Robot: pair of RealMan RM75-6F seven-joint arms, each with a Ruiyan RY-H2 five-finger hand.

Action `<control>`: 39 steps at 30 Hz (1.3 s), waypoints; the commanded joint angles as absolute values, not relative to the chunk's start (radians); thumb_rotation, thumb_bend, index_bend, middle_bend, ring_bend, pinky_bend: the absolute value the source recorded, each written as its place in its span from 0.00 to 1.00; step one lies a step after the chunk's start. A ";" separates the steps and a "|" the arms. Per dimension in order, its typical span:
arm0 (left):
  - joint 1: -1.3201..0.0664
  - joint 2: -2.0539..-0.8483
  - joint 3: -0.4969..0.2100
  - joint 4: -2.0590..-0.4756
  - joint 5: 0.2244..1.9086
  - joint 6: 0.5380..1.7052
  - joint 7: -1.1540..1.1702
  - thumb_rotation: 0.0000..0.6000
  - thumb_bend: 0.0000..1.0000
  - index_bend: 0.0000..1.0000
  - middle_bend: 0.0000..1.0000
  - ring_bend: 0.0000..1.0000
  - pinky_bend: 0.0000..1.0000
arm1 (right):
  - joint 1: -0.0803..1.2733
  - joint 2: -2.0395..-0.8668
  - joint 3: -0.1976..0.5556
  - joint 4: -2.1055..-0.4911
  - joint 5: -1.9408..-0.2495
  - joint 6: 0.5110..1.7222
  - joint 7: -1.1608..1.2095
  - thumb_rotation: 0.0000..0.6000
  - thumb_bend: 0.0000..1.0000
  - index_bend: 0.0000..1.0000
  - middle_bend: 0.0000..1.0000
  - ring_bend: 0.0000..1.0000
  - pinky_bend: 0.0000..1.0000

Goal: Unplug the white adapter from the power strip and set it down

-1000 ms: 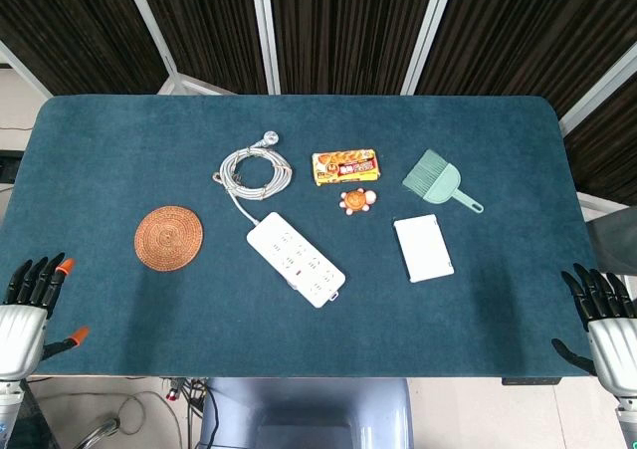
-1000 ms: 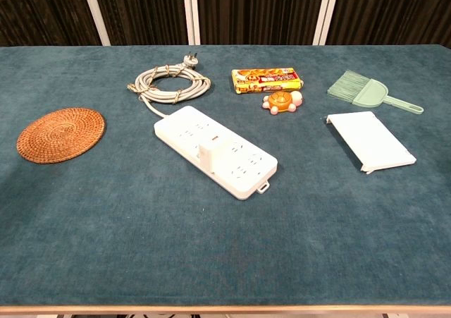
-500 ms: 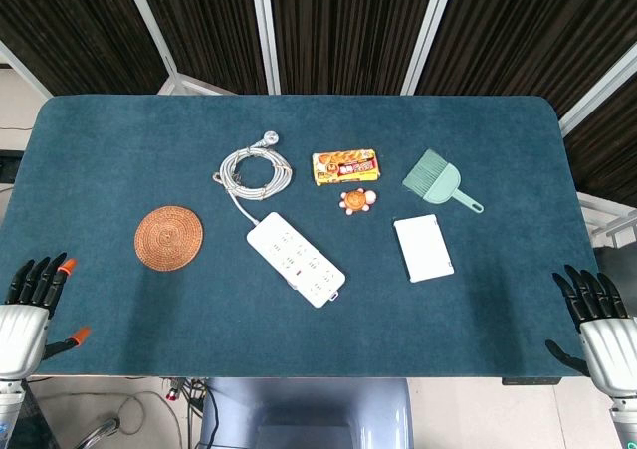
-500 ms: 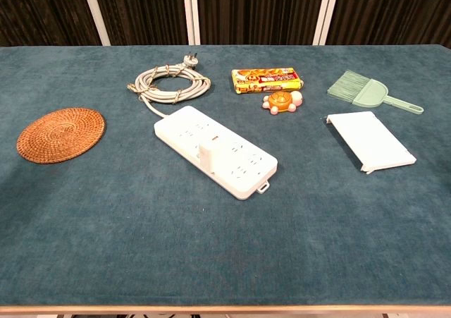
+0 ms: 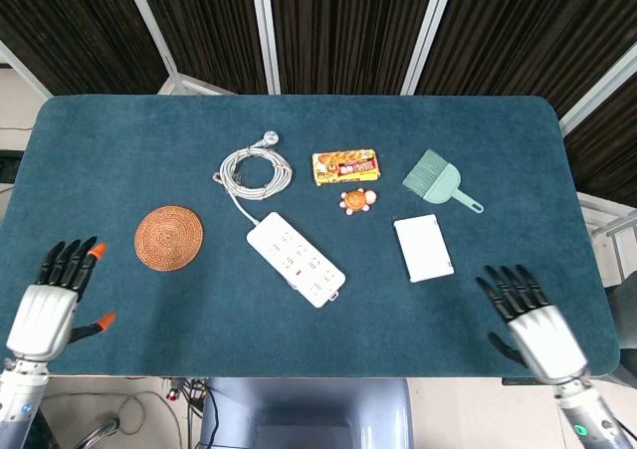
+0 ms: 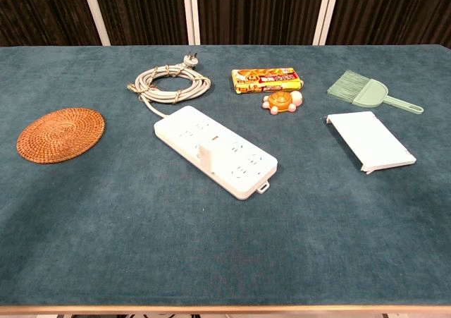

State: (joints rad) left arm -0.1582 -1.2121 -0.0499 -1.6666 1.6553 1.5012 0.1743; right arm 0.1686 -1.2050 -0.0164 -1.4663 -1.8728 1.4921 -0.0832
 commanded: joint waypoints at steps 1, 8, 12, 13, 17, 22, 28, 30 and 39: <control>-0.230 -1.179 -0.095 -1.779 1.650 1.420 0.262 1.00 0.00 0.01 0.00 0.00 0.00 | 0.225 -1.251 -0.025 -1.509 -1.920 1.411 -0.160 1.00 0.65 0.02 0.03 0.05 0.11; -0.341 -1.180 -0.156 -1.939 1.579 1.266 0.406 1.00 0.00 0.02 0.01 0.00 0.00 | 0.300 -1.351 -0.037 -1.553 -1.937 1.253 -0.267 1.00 0.70 0.05 0.05 0.07 0.13; -0.408 -1.209 -0.189 -1.988 1.514 1.179 0.486 1.00 0.00 0.03 0.02 0.00 0.00 | 0.330 -1.415 -0.034 -1.555 -1.919 1.182 -0.304 1.00 0.70 0.05 0.05 0.07 0.13; -0.426 -1.219 -0.197 -1.995 1.496 1.159 0.506 1.00 0.00 0.03 0.03 0.00 0.00 | 0.338 -1.430 -0.032 -1.553 -1.913 1.167 -0.310 1.00 0.70 0.05 0.05 0.07 0.13; -0.480 -1.258 -0.220 -2.007 1.435 1.100 0.567 1.00 0.00 0.03 0.03 0.00 0.00 | 0.359 -1.478 -0.019 -1.544 -1.891 1.130 -0.322 1.00 0.70 0.05 0.05 0.07 0.13; -0.544 -1.315 -0.245 -2.005 1.343 1.051 0.645 1.00 0.00 0.04 0.03 0.00 0.00 | 0.388 -1.538 0.000 -1.514 -1.861 1.095 -0.328 1.00 0.70 0.05 0.05 0.07 0.13; -0.605 -1.368 -0.258 -1.985 1.258 1.019 0.709 1.00 0.00 0.05 0.03 0.00 0.00 | 0.427 -1.599 0.024 -1.473 -1.815 1.041 -0.334 1.00 0.70 0.05 0.05 0.07 0.13; -0.624 -1.385 -0.260 -1.979 1.239 1.012 0.724 1.00 0.00 0.05 0.03 0.00 0.00 | 0.439 -1.620 0.032 -1.457 -1.803 1.028 -0.338 1.00 0.69 0.05 0.05 0.07 0.13; -0.704 -1.454 -0.261 -1.954 1.176 0.988 0.775 1.00 0.00 0.06 0.05 0.00 0.00 | 0.484 -1.694 0.053 -1.393 -1.747 0.978 -0.347 1.00 0.69 0.05 0.05 0.07 0.13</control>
State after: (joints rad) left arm -0.6954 -1.4461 -0.2615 -1.9585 1.1835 0.9914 0.7687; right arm 0.4794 -1.6890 0.0516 -1.3974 -1.7515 0.9827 -0.3453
